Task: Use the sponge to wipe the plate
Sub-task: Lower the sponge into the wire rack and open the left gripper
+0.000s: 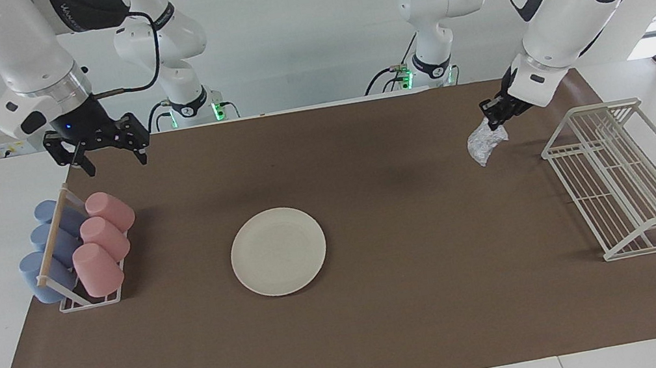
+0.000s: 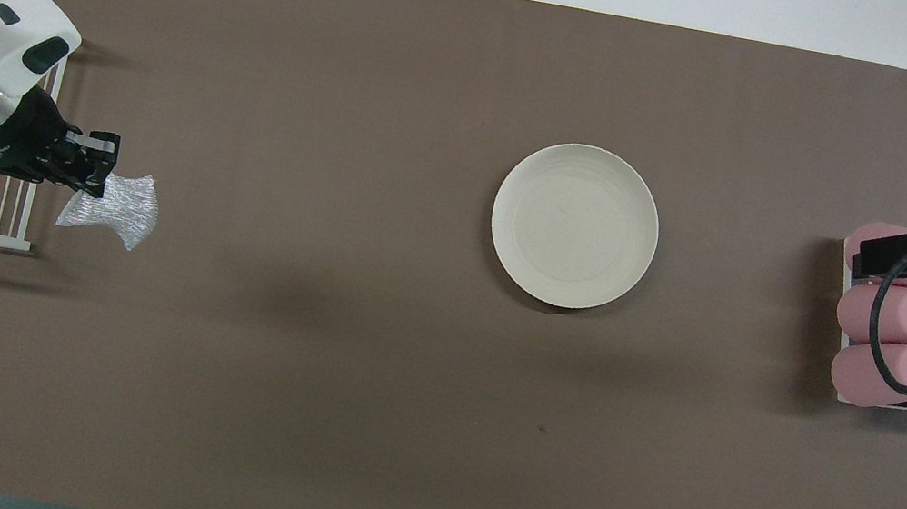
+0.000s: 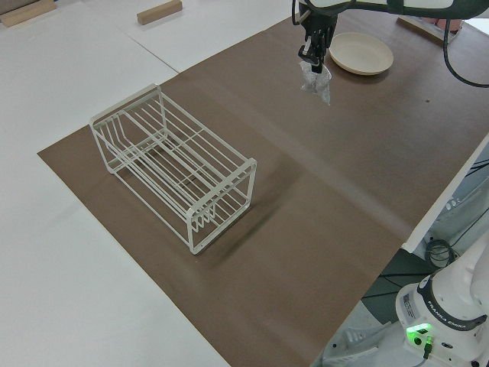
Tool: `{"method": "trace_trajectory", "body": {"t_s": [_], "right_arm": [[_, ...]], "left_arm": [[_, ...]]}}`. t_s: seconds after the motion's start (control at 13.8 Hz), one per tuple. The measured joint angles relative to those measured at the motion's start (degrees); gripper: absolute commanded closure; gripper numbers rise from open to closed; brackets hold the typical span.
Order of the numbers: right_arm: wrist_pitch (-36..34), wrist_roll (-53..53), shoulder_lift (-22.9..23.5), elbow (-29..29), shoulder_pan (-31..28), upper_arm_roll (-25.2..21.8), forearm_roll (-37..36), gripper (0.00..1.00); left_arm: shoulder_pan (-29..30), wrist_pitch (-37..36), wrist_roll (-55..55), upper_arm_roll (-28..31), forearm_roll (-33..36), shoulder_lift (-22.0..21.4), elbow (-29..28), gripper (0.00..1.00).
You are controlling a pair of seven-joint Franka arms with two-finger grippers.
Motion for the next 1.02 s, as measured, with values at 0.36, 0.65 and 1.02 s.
{"method": "trace_trajectory", "body": {"t_s": [0.36,0.65,1.02], "right_arm": [[-3.7,0.5,-0.2,0.9,1.4,-1.7,-0.3,0.0],[-5.1,0.5,-0.2,0.8,1.4,-2.8,-0.4,0.0],[-6.5,0.5,-0.3,0.8,1.4,-3.7,-0.5,0.0]], "left_arm": [[-3.8,-2.3,-0.5,-0.7,24.5,1.1,2.1,1.0],[-5.6,-2.4,-0.6,-0.8,40.8,2.7,1.9,1.0],[-5.9,-2.3,-8.1,-0.6,52.8,6.3,-3.0,1.0]]}}
